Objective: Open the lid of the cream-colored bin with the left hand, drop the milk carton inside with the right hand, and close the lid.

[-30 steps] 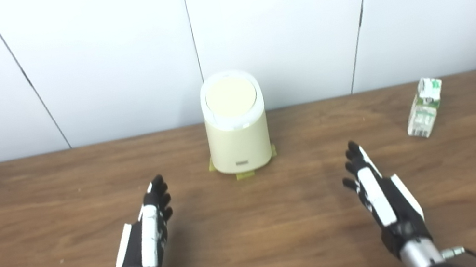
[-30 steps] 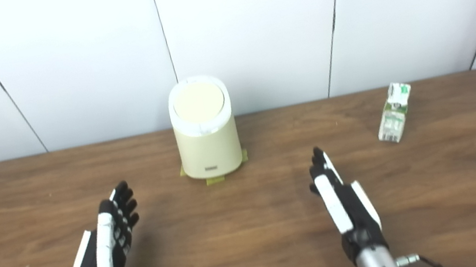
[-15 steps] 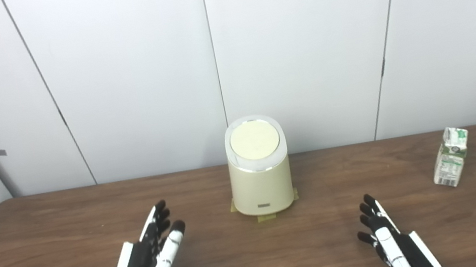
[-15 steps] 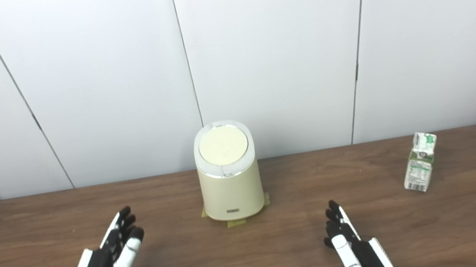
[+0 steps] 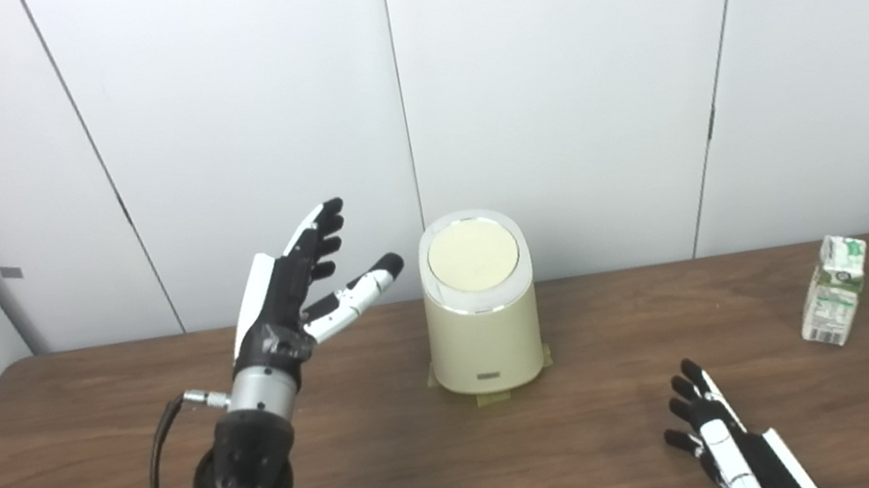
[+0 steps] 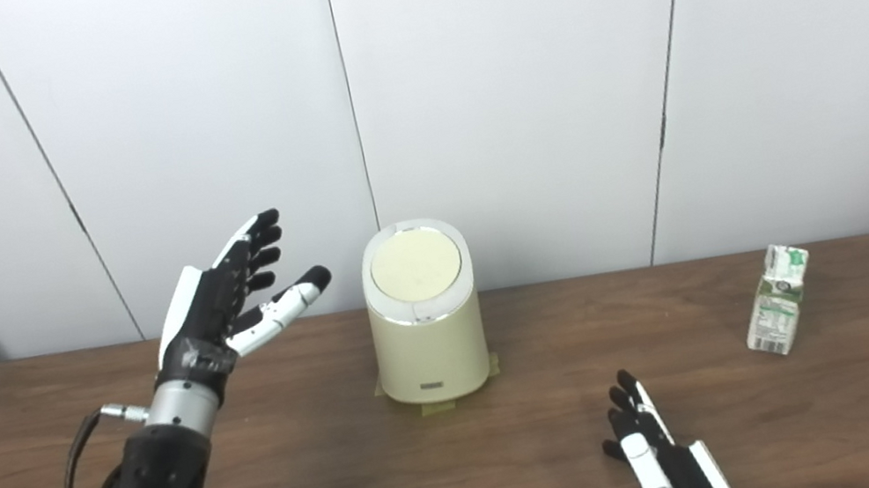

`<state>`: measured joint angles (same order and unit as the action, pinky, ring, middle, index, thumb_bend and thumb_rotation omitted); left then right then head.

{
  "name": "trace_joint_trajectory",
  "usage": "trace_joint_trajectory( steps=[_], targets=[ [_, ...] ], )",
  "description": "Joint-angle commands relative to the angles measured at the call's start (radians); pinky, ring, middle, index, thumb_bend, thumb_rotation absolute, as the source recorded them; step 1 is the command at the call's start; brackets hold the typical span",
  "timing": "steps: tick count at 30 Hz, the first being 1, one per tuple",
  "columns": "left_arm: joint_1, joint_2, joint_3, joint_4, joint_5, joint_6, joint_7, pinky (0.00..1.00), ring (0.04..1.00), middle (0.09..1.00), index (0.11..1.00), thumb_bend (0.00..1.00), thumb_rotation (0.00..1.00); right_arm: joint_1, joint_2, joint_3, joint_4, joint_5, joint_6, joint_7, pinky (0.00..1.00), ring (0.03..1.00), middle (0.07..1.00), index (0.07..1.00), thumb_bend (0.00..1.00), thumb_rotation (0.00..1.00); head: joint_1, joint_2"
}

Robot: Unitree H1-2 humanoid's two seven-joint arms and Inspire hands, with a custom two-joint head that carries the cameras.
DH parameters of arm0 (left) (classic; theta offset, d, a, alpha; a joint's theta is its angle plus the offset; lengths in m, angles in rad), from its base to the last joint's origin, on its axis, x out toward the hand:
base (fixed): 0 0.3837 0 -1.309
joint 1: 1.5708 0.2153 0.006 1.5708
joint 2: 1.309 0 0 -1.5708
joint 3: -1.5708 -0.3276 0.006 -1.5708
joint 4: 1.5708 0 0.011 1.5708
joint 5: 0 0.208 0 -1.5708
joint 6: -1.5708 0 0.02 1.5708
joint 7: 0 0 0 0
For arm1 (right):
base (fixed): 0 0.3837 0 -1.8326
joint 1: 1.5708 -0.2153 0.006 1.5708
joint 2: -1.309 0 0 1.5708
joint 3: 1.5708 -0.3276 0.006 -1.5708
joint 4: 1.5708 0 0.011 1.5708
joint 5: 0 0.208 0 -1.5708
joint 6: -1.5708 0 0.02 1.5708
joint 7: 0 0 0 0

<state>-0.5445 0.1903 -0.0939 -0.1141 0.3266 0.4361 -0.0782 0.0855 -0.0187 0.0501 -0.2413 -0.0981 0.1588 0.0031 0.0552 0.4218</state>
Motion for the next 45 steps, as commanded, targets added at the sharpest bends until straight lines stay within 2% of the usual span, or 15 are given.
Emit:
trace_joint_trajectory(
  steps=[1,8,15,20,28,32,35,41,45],
  targets=[
    [-0.099,0.008,-0.017,0.023,0.033,-0.045,0.014,0.78,0.875,0.913,0.928,0.80,0.37,-0.009,0.000,0.004,-0.012,-0.001,-0.038,0.001,0.85,0.952,0.977,1.000,0.59,1.00,-0.001,0.003],
    [-0.238,0.006,-0.104,0.204,0.131,-0.048,0.018,0.69,0.842,0.911,0.918,0.85,0.24,-0.005,0.006,0.005,-0.020,0.001,-0.033,-0.002,0.85,0.948,0.977,1.000,0.59,1.00,-0.001,0.009],
    [-0.324,-0.008,-0.148,0.358,0.139,-0.077,0.003,0.73,0.871,0.909,0.915,0.88,0.19,0.000,0.009,0.011,-0.032,-0.003,-0.023,-0.001,0.84,0.942,0.979,1.000,0.59,1.00,0.000,0.016],
    [-0.375,-0.015,-0.191,0.448,0.165,-0.083,0.002,0.72,0.860,0.915,0.914,0.88,0.16,0.005,0.017,0.013,-0.038,-0.002,-0.020,-0.004,0.85,0.945,0.978,1.000,0.59,1.00,0.000,0.022],
    [-0.391,-0.019,-0.238,0.546,0.232,-0.114,0.047,0.76,0.881,0.911,0.903,0.87,0.13,0.006,0.021,0.008,-0.055,0.009,-0.011,-0.008,0.81,0.934,0.967,1.000,0.59,1.00,-0.022,0.030],
    [-0.390,-0.020,-0.254,0.588,0.259,-0.127,0.063,0.75,0.881,0.912,0.900,0.87,0.11,0.008,0.029,0.004,-0.061,0.014,-0.006,-0.015,0.80,0.924,0.960,1.000,0.59,1.00,-0.027,0.035],
    [-0.383,-0.003,-0.290,0.595,0.298,-0.129,0.054,0.73,0.868,0.907,0.901,0.87,0.13,0.005,0.024,0.000,-0.062,0.017,-0.012,-0.015,0.79,0.922,0.961,1.000,0.59,1.00,-0.029,0.036],
    [-0.371,0.025,-0.358,0.592,0.380,-0.128,0.048,0.76,0.861,0.901,0.898,0.89,0.05,0.002,0.020,-0.039,-0.056,0.132,-0.037,0.011,0.79,0.946,0.973,1.000,0.64,1.00,-0.027,0.044],
    [-0.367,0.041,-0.395,0.604,0.429,-0.149,0.047,0.78,0.870,0.911,0.901,0.90,0.01,0.002,0.025,-0.047,-0.045,0.173,-0.065,0.014,0.80,0.953,0.975,1.000,0.64,1.00,-0.025,0.046]
  ],
)
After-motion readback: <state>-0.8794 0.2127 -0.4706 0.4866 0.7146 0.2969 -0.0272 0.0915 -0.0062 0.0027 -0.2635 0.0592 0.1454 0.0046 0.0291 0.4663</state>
